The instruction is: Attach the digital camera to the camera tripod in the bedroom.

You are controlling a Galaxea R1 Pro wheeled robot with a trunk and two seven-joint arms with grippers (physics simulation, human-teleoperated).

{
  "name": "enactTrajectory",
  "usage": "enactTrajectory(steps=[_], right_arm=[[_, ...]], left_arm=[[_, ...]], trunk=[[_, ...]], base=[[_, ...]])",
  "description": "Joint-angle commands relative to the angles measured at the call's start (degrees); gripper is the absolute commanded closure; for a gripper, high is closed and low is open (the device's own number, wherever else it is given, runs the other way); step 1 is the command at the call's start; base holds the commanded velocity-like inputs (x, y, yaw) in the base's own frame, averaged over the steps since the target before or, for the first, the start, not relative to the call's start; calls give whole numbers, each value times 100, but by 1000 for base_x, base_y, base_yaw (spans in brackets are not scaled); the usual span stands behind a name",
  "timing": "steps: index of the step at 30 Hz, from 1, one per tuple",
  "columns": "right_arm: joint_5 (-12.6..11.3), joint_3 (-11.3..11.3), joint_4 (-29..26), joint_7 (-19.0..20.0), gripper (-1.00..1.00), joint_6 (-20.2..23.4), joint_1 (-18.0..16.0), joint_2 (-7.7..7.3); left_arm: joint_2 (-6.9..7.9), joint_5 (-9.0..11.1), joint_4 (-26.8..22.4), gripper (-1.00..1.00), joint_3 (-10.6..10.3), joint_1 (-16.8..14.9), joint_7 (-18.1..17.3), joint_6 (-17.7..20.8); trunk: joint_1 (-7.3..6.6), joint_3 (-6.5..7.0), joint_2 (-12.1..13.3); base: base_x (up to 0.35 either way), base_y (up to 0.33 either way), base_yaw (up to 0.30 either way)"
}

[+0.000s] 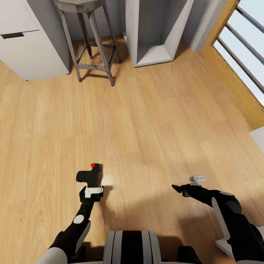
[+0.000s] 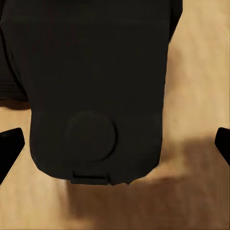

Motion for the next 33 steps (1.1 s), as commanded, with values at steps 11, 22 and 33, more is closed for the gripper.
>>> enactTrajectory(steps=[11, 22, 33], right_arm=[[-24, -7, -4, 8, -100, 39, -2, 0], [-24, -7, -4, 12, -100, 39, -2, 0], [-24, -7, -4, 8, -100, 39, -2, 0]], left_arm=[[3, -19, 15, -100, -22, -1, 51, -21], [81, -14, 31, 100, -31, -2, 31, -35], [111, 1, -69, 100, -25, -1, 53, -38]], trunk=[[1, -3, -1], [1, -3, -1], [1, -3, -1]], base=[[62, 0, 0], [1, 0, 0], [0, 0, 0]])
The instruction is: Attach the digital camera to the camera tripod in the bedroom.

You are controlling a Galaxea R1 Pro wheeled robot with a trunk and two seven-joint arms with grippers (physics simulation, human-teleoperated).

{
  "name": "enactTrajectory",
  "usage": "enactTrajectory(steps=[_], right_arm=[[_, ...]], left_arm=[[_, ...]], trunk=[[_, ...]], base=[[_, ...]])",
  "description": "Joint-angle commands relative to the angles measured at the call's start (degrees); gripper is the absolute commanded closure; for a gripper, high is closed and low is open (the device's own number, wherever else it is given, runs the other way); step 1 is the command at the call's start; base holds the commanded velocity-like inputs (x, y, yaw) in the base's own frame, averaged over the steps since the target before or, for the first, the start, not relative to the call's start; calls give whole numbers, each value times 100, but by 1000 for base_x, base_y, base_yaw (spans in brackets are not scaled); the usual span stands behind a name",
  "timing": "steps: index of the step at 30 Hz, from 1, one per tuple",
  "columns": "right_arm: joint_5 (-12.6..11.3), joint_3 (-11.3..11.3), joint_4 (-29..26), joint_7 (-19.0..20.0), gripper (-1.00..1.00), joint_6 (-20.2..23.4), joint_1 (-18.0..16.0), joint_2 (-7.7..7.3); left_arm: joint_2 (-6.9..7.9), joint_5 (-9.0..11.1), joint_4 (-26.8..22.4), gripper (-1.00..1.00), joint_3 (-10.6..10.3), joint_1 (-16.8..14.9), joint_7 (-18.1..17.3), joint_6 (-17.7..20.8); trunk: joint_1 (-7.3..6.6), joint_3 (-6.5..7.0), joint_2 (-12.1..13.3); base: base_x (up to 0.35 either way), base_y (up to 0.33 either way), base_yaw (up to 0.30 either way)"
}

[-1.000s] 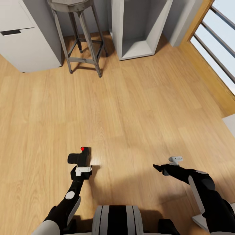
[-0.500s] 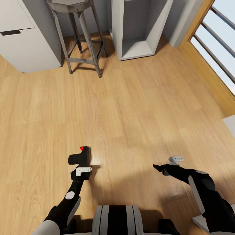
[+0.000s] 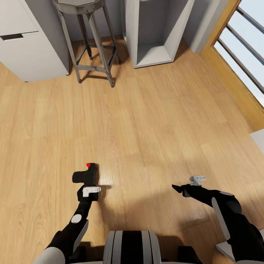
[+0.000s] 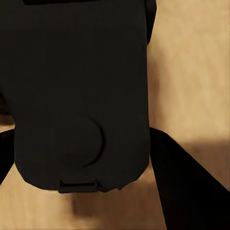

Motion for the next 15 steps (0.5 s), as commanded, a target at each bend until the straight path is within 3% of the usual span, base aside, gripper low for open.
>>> enactTrajectory(steps=[1, 4, 7, 8, 9, 15], right_arm=[[-24, -7, -4, 11, -100, 39, -2, 0], [-22, -7, -4, 14, -100, 39, -2, 0], [-17, -23, -4, 18, -100, 43, -2, 0], [-16, -48, -4, 21, -100, 46, -2, 0], [12, -231, -13, 42, -100, 107, -2, 0], [12, -235, -13, 44, -100, 109, -2, 0]], left_arm=[[-1, -33, -50, 100, -25, -3, 60, -10], [-26, -31, -326, 100, -27, -1, 110, 20], [-86, -31, -1000, 100, -39, -3, 245, 183], [-133, -37, -1410, 100, -43, -2, 287, 403], [-675, 389, -3623, 100, -119, -2, 358, 3649], [-771, 906, -3655, 100, -318, 0, 382, 3742]], trunk=[[-1, -3, -1], [-1, -3, -1], [-1, -3, -1], [-1, -3, -1], [-1, -3, -1], [-1, -3, -1]], base=[[0, 0, 0], [0, 0, 0], [0, 0, 0], [0, 0, 0], [0, 0, 0], [0, 0, 0]])
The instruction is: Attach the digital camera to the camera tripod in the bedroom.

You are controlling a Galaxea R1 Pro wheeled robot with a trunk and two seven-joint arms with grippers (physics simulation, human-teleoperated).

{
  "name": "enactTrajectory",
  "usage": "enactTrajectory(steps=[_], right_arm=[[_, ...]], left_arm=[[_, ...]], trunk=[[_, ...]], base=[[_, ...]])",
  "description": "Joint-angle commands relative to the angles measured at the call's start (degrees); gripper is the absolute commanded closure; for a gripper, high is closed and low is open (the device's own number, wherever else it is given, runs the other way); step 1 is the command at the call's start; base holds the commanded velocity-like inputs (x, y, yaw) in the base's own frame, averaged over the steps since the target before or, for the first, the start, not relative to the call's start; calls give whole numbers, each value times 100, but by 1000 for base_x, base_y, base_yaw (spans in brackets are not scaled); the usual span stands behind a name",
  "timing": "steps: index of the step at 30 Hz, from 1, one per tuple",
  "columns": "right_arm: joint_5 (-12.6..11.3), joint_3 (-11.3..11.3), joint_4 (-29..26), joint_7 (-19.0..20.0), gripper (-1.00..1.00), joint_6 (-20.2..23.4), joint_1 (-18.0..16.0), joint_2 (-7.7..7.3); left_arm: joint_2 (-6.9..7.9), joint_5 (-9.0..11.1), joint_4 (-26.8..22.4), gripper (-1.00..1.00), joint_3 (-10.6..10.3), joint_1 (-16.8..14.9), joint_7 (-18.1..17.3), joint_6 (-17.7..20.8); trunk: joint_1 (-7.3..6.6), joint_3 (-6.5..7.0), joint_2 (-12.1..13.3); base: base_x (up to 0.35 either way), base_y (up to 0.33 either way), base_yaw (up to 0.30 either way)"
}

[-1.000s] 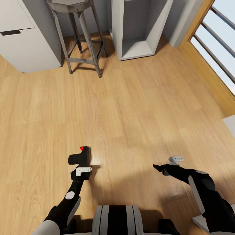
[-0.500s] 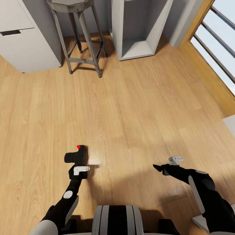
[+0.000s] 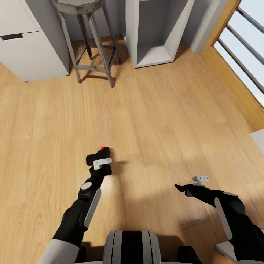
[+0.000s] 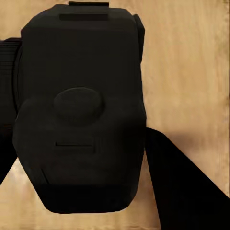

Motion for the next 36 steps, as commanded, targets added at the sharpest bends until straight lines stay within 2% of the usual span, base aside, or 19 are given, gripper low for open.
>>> enactTrajectory(steps=[1, 3, 4, 5, 7, 12, 17, 18, 23, 24, 25, 26, 29, 30, 31, 32, 33, 35, 36], right_arm=[[-21, -5, -4, 12, -100, 38, -3, 0], [-21, -3, -4, 14, -100, 39, -3, 0], [-21, -3, -4, 14, -100, 40, -3, 0], [-21, -1, -4, 17, -100, 44, -3, 0], [-23, 0, -4, 18, -100, 42, -3, 0], [-41, -6, -4, 11, -100, 39, -3, 0], [-48, -7, -4, 16, -100, 43, -3, 0], [-52, -8, -4, 20, -100, 46, -3, 0], [-55, -8, -4, 22, -100, 47, -3, 0], [-55, -8, -4, 21, -100, 47, -3, -3], [-56, -8, -2, 20, -100, 48, -3, -11], [-54, -8, 0, 19, -100, 48, -3, -13], [-51, -8, 2, 19, -100, 48, -3, -15], [-54, -8, 4, 19, -100, 48, -3, -18], [-55, -8, 4, 19, -100, 48, -3, -18], [-55, -8, 4, 19, -100, 48, -3, -18], [-55, -8, 4, 19, -100, 48, -3, -18], [-56, -8, 5, 19, -100, 48, -3, -22], [-56, -8, 5, 19, -100, 48, -3, -23]], left_arm=[[-11, 102, -10, 100, -56, -2, 50, 35], [-29, 249, -5, 100, -146, -2, 55, 43], [-41, 402, -1, 100, -222, -2, 58, 48], [-51, 705, 4, 100, -309, -2, 64, 51], [-50, 828, 5, 100, -336, -2, 67, 50], [-39, 1068, 11, 100, -392, -2, 58, 45], [-34, 1145, -11, 100, -404, -2, 27, 51], [-20, 1338, -104, 100, -410, -2, -20, 52], [185, 1912, -425, 100, -407, 2, -400, 61], [375, 2186, -510, 100, -406, 7, -690, 66], [1109, 3199, -587, 100, -405, 13, -1886, 70], [1414, 3722, -573, 100, -405, 14, -2523, 69], [1816, 4454, -456, 100, -406, 15, -3544, 62], [2188, 5071, -96, 100, -405, 16, -4811, 54], [2299, 5224, 118, 100, -405, 16, -5355, 54], [2338, 5278, 222, 100, -405, 16, -5598, 55], [2395, 5352, 418, 100, -405, 16, -6025, 57], [2446, 5416, 646, 100, -400, 16, -6473, 67], [2458, 5430, 699, 100, -399, 16, -6570, 72]], trunk=[[-1, -3, -1], [-1, -3, -1], [-1, -3, -1], [-1, -3, -1], [-1, -3, -1], [-14, 108, 5], [-27, 218, 12], [-29, 241, 13], [-42, 351, 20], [-45, 374, 21], [-47, 396, 23], [-50, 418, 24], [-58, 484, 28], [-60, 506, 29], [-63, 529, 31], [-65, 551, 32], [-68, 573, 33], [-73, 617, 36], [-76, 639, 37]], base=[[0, 0, 0], [0, 0, 0], [0, 0, 0], [0, 0, 0], [0, 0, 0], [0, 0, 0], [0, 0, 0], [0, 0, 0], [0, 0, 0], [0, 0, 0], [0, 0, 0], [0, 0, 0], [0, 0, 0], [0, 0, 0], [0, 0, 0], [0, 0, 0], [0, 0, 0], [0, 0, 0], [0, 0, 0]])
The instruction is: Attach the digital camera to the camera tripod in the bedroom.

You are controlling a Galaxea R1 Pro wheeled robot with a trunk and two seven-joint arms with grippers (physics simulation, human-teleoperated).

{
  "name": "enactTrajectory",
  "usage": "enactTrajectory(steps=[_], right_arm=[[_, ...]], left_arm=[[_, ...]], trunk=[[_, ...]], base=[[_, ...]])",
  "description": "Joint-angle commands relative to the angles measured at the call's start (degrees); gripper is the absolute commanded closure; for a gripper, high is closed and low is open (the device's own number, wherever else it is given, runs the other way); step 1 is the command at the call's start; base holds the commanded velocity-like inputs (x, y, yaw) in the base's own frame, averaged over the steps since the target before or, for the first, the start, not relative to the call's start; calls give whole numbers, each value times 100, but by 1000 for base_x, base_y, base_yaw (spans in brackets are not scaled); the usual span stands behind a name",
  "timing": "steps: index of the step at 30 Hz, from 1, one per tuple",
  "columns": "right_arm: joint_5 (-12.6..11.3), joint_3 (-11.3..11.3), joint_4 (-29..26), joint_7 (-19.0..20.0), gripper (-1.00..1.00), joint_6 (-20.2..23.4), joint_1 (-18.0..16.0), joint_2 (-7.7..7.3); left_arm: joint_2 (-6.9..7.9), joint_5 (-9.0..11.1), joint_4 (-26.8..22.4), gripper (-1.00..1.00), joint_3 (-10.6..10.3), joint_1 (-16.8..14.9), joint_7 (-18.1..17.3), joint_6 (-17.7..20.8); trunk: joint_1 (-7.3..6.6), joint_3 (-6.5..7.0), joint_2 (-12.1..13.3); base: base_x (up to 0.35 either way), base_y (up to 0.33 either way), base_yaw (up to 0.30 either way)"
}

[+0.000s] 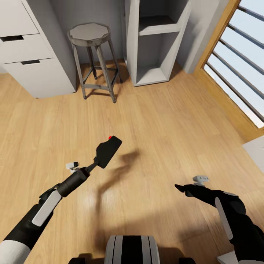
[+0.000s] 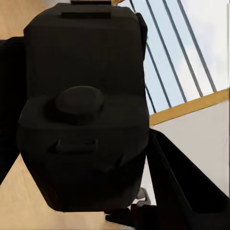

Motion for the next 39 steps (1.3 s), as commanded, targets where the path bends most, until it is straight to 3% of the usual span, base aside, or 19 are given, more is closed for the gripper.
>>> enactTrajectory(steps=[1, 4, 5, 7, 11, 14, 16, 18, 28, 29, 30, 32, 35, 39], right_arm=[[-23, -7, -4, 9, -100, 39, -3, -1], [-23, -7, -4, 12, -100, 39, -3, -2], [-21, -3, -10, 14, -100, 42, -3, -3], [-15, 0, -11, 15, -100, 44, -3, -12], [-10, 1, -12, 13, -100, 45, -3, -17], [-15, 1, -12, 13, -100, 42, -3, -17], [-1, 2, -12, 11, -100, 40, -3, -15], [3, 2, -12, 10, -100, 39, -3, -12], [-21, -5, -13, 9, -100, 47, -3, -15], [-21, -6, -13, 9, -100, 47, -3, -17], [-16, -7, -13, 9, -100, 48, -3, -20], [-15, -7, -13, 9, -100, 48, -3, -20], [-13, -7, -13, 9, -100, 48, -3, -21], [-3, -7, -13, 9, -100, 48, -3, -21]], left_arm=[[23, 77, 81, 100, -13, -3, -151, 48], [47, 108, 184, 100, -8, -3, -293, 56], [122, 130, 374, 100, -3, -3, -365, 56], [131, 122, 412, 100, 1, -3, -301, 54], [138, 94, 431, 100, 5, -3, 76, 56], [131, 73, 400, 100, -4, -3, 597, 55], [121, 68, 351, 100, -16, -3, 1007, 54], [99, 56, 245, 100, -37, -3, 1714, 54], [70, 53, 202, 100, -33, -3, 2236, 54], [67, 53, 187, 100, -31, -3, 2404, 53], [-23, 61, -202, 100, -19, -3, 3276, 59], [-87, 62, -406, 100, -57, -3, 3780, 60], [-144, 57, -538, 100, -271, -3, 4600, 60], [-161, 55, -694, 100, -400, -3, 5211, 55]], trunk=[[-3, 20, 0], [-11, 86, 4], [-14, 108, 6], [-19, 153, 8], [-29, 241, 14], [-37, 308, 18], [-42, 352, 20], [-47, 396, 23], [-73, 618, 36], [-75, 640, 38], [-78, 662, 39], [-83, 706, 42], [-91, 773, 46], [-101, 862, 51]], base=[[0, 0, 0], [0, 0, 0], [0, 0, 0], [0, 0, 0], [0, 0, 0], [0, 0, 0], [0, 0, 0], [0, 0, 0], [0, 0, 0], [0, 0, 0], [0, 0, 0], [0, 0, 0], [0, 0, 0], [0, 0, 0]])
